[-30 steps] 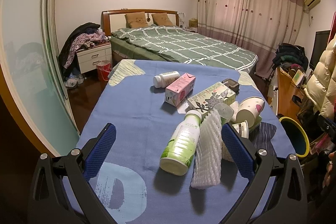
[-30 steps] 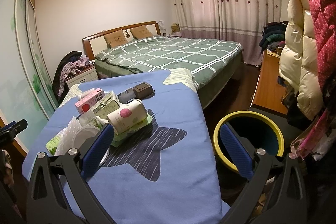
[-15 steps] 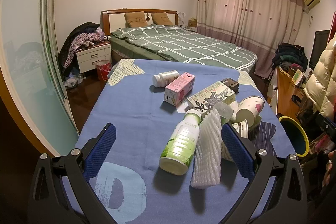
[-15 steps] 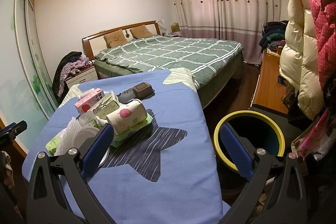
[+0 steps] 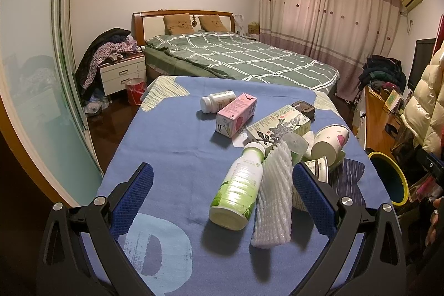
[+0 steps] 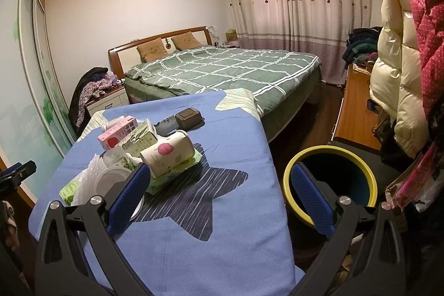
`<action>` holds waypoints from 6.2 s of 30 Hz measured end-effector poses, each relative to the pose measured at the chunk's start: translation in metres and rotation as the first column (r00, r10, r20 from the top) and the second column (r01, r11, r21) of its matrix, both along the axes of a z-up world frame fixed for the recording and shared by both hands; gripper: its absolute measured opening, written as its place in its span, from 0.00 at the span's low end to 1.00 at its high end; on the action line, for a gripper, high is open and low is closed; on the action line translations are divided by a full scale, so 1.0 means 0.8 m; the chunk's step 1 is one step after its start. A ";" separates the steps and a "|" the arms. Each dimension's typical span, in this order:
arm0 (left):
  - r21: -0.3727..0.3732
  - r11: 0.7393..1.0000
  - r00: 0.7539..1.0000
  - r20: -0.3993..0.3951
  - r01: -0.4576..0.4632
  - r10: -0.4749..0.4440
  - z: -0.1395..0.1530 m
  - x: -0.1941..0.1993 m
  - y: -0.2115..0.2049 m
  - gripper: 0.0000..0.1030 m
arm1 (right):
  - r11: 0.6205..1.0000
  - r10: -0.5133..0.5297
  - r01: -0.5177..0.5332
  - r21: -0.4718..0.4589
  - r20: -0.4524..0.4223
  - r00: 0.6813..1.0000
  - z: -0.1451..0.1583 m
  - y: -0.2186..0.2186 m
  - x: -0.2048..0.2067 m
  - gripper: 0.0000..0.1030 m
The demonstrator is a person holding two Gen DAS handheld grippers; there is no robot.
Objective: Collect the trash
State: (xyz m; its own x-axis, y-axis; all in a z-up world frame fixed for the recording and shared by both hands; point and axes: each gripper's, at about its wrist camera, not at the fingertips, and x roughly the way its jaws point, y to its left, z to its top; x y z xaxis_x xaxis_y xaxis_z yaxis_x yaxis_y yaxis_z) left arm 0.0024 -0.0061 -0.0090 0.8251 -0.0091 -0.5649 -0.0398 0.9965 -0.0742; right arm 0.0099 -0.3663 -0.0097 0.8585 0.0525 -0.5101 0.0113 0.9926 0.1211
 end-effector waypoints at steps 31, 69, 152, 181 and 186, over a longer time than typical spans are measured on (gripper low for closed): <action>-0.001 1.000 1.000 -0.010 -0.001 0.001 -0.009 -0.001 -0.004 0.96 | 1.000 0.024 -0.024 0.001 -0.024 0.999 -0.013 0.018 0.027 0.94; -0.061 0.998 0.993 -0.114 -0.010 0.003 -0.042 0.043 0.025 0.96 | 0.985 0.160 -0.170 0.005 -0.357 0.920 -0.129 0.096 0.174 0.19; -0.081 0.984 0.972 -0.157 0.161 -0.172 -0.065 0.052 -0.051 0.96 | 0.997 0.075 -0.072 -0.032 0.099 0.992 0.038 0.026 0.067 0.08; -0.071 0.979 0.970 -0.137 0.193 -0.201 -0.056 0.044 -0.063 0.96 | 0.983 -0.072 0.085 -0.163 0.083 0.994 0.013 -0.005 0.101 0.08; -0.081 0.980 0.971 -0.141 0.184 -0.194 -0.055 0.047 -0.058 0.96 | 0.997 0.003 0.002 -0.083 0.072 0.997 0.011 -0.020 0.090 0.08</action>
State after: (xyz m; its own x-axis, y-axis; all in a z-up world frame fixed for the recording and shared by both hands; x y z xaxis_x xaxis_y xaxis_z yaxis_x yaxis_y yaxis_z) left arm 0.0403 -0.0524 -0.0527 0.7127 -0.1989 -0.6727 0.1334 0.9799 -0.1484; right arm 0.0822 -0.3821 -0.0009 0.8932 0.0132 -0.4495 0.0050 0.9992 0.0392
